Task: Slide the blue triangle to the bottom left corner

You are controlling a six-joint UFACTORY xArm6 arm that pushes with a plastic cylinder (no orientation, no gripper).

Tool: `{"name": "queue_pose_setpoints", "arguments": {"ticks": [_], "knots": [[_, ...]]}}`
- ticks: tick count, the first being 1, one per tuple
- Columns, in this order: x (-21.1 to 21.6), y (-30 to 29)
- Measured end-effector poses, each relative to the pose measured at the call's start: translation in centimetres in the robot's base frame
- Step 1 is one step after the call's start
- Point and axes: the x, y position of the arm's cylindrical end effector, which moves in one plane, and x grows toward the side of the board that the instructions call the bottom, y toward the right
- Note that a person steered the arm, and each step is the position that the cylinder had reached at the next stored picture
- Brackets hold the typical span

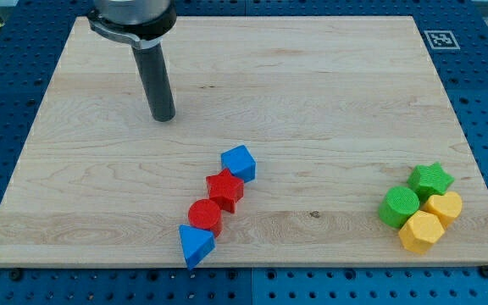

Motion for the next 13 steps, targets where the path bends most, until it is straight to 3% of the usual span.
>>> {"name": "queue_pose_setpoints", "arguments": {"ticks": [2, 4, 6, 9, 12, 13], "knots": [[0.0, 0.4], [0.0, 11.6], [2.1, 15.0], [9.0, 19.2], [20.0, 16.2], [20.2, 15.6]]}}
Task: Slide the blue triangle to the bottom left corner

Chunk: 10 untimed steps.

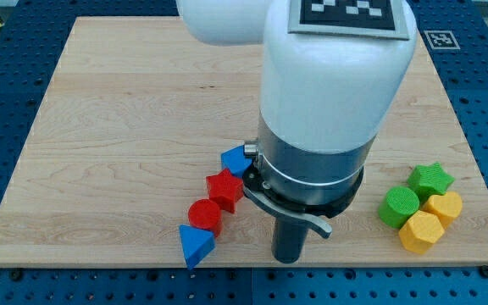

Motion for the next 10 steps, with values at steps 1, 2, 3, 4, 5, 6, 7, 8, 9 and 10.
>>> {"name": "queue_pose_setpoints", "arguments": {"ticks": [1, 2, 3, 4, 5, 6, 7, 8, 9, 10], "knots": [[-0.1, 0.2], [0.0, -0.6], [-0.1, -4.1], [-0.1, -15.8], [-0.1, -27.1], [-0.2, -31.9], [-0.2, -32.0], [-0.2, -32.0], [-0.2, -31.7], [-1.3, -29.7]]}}
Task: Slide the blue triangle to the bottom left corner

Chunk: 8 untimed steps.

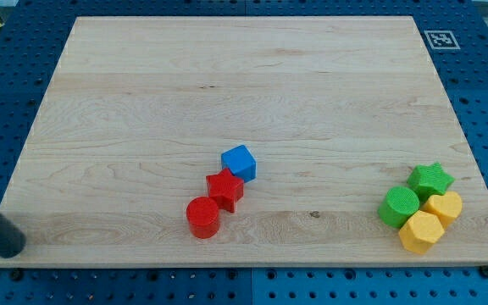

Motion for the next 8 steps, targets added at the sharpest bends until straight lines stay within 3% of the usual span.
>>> {"name": "queue_pose_setpoints", "arguments": {"ticks": [1, 2, 3, 4, 5, 6, 8], "knots": [[-3.2, 1.5], [-7.5, -0.8], [-9.2, -4.6], [-8.6, -4.5], [-2.8, -2.4], [-1.7, 1.8], [-3.6, 6.7]]}}
